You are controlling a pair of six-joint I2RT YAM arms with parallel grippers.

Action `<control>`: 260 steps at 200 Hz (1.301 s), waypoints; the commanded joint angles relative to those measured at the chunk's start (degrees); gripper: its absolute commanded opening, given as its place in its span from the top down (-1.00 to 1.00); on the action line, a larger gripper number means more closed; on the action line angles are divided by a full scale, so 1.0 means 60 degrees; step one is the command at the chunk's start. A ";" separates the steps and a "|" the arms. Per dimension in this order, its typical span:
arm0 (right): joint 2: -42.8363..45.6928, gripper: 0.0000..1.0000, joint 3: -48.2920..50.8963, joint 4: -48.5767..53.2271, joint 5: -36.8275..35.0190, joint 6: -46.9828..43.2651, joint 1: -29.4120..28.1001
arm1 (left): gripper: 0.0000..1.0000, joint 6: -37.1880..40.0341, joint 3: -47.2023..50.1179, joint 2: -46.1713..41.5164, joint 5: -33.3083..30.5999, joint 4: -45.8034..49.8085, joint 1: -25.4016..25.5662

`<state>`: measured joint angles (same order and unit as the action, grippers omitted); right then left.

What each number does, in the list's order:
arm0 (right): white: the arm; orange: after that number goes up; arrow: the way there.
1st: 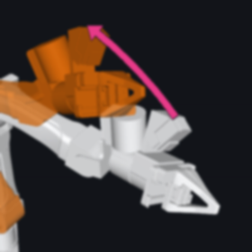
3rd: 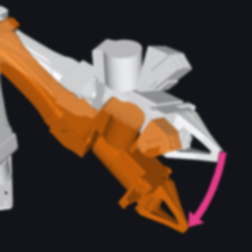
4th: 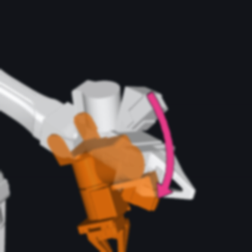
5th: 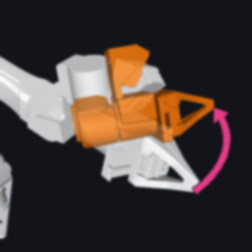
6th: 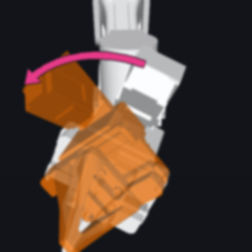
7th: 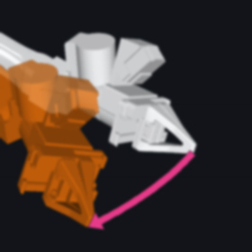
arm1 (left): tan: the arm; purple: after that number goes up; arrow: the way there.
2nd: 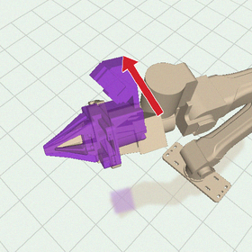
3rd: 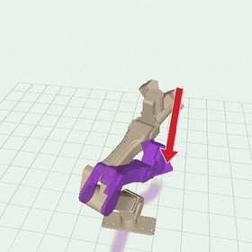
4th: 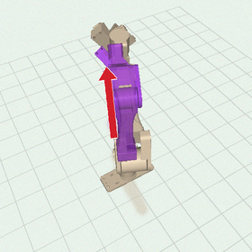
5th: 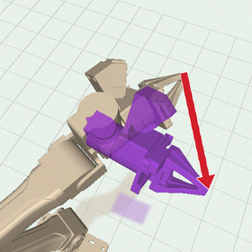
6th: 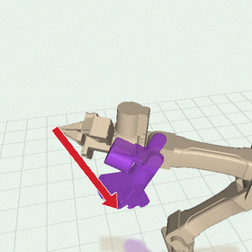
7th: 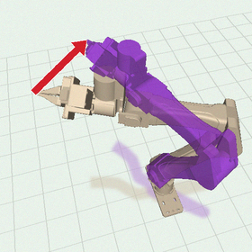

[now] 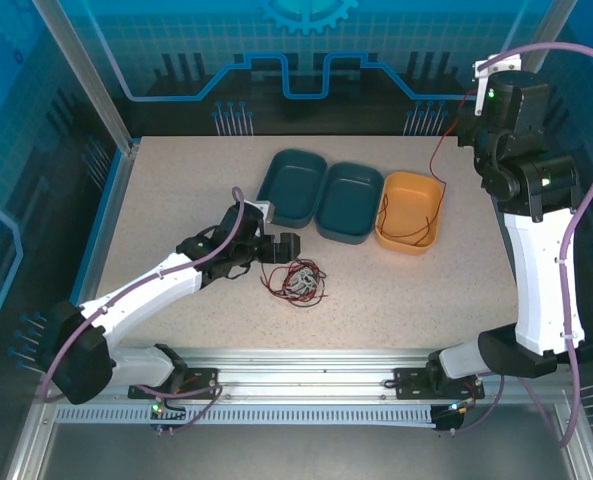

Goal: Untangle the cables

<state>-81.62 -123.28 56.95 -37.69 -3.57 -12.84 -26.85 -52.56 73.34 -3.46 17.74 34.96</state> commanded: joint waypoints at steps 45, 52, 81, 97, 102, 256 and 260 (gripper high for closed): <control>0.0576 1.00 0.1054 -0.0408 0.0626 0.0151 0.0681 | -0.98 -0.0071 0.0270 -0.0284 -0.0095 0.0013 -0.0157; 0.0566 1.00 0.1131 -0.0437 0.0641 0.0156 0.0715 | -0.98 -0.0080 0.0292 -0.0276 -0.0086 0.0017 -0.0151; 0.0461 1.00 0.1519 -0.0605 0.0716 0.0098 0.0792 | -0.98 -0.0095 0.0347 -0.0270 -0.0086 -0.0003 -0.0158; 0.0338 1.00 0.1787 -0.0779 0.0725 0.0098 0.0781 | -0.98 -0.0113 0.0364 -0.0270 -0.0102 0.0002 -0.0173; 0.0291 1.00 0.1870 -0.0868 0.0748 0.0098 0.0797 | -0.98 -0.0113 0.0369 -0.0270 -0.0111 -0.0001 -0.0176; -0.0839 1.00 0.4401 -0.3471 0.2166 0.1408 0.0753 | -0.98 -0.0112 0.0453 -0.0079 0.0000 -0.0195 -0.0333; -0.0839 1.00 0.4498 -0.3471 0.2180 0.1440 0.0747 | -0.98 -0.0119 0.0446 -0.0069 0.0001 -0.0213 -0.0341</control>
<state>-86.08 -98.30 38.85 -26.39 2.22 -8.91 -27.03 -50.35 73.10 -3.46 17.50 33.45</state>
